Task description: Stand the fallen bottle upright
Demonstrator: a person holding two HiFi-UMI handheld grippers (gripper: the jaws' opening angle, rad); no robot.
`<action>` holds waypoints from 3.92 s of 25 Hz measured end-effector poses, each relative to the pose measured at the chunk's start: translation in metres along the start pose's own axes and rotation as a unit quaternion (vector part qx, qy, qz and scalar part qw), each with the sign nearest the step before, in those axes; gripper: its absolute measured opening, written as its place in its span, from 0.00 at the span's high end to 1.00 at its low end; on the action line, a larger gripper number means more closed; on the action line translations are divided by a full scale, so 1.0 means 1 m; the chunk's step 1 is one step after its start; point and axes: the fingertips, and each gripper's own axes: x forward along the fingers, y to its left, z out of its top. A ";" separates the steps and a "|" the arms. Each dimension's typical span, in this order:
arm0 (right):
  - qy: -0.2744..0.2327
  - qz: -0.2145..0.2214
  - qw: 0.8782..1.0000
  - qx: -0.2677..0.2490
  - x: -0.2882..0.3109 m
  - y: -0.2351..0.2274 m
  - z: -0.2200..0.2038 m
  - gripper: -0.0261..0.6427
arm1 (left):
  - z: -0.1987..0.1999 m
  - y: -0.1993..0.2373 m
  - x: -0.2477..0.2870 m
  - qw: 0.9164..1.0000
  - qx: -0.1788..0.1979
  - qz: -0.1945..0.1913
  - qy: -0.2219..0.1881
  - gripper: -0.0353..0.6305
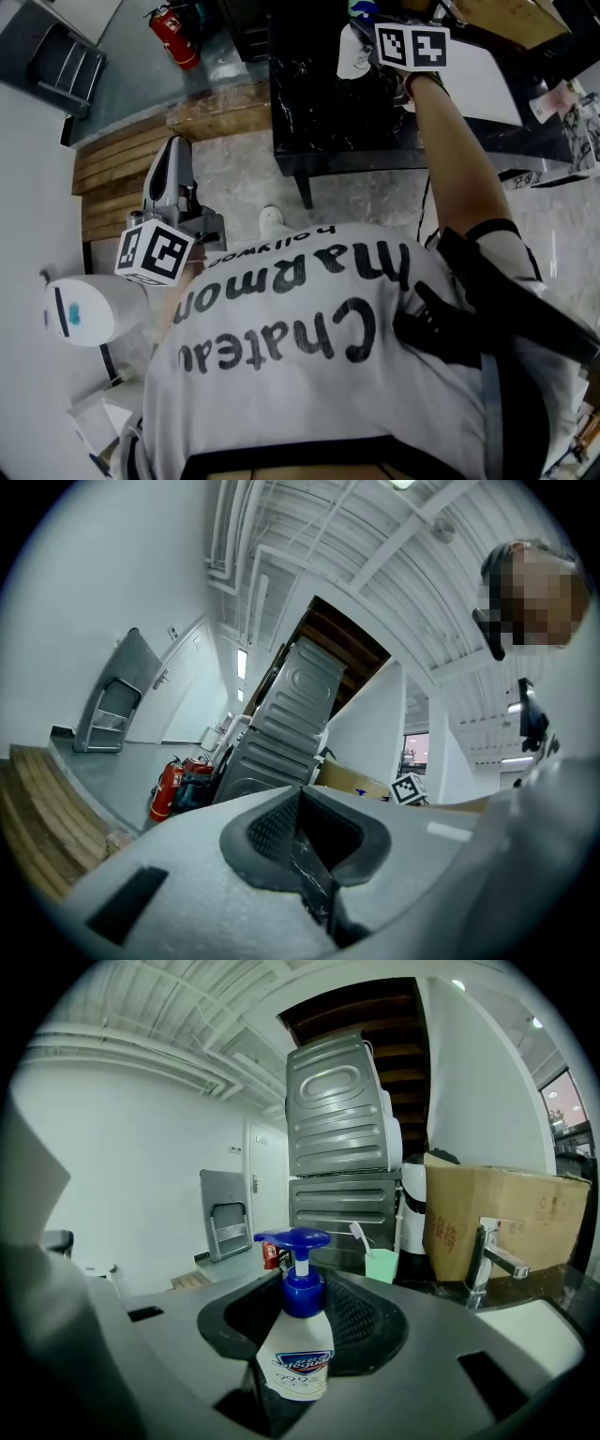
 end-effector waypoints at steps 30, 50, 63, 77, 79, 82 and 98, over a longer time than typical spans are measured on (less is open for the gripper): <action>0.023 0.012 0.999 -0.024 -0.024 -0.003 -0.011 0.63 | 0.008 -0.004 -0.001 1.000 -0.003 -0.011 -0.017 0.93; 0.005 0.045 0.997 0.058 -0.047 -0.002 -0.023 0.84 | -0.001 -0.011 0.002 1.000 -0.017 -0.010 -0.019 0.93; 0.054 0.164 0.950 0.259 -0.111 0.091 -0.128 0.93 | -0.080 -0.021 0.016 0.992 -0.088 -0.031 0.086 0.93; -0.060 -0.093 0.978 0.175 -0.199 0.047 -0.095 0.93 | -0.097 -0.080 0.053 0.968 -0.074 -0.164 0.177 0.93; -0.067 -0.102 0.975 0.188 -0.204 0.057 -0.093 0.93 | -0.088 -0.079 0.044 0.963 -0.084 -0.184 0.179 0.93; -0.076 -0.118 0.971 0.194 -0.217 0.072 -0.088 0.93 | -0.074 -0.075 0.030 0.960 -0.087 -0.202 0.171 0.93; -0.065 -0.182 0.966 0.174 -0.244 0.081 -0.095 0.94 | -0.058 -0.080 0.035 0.953 -0.066 -0.240 0.173 0.93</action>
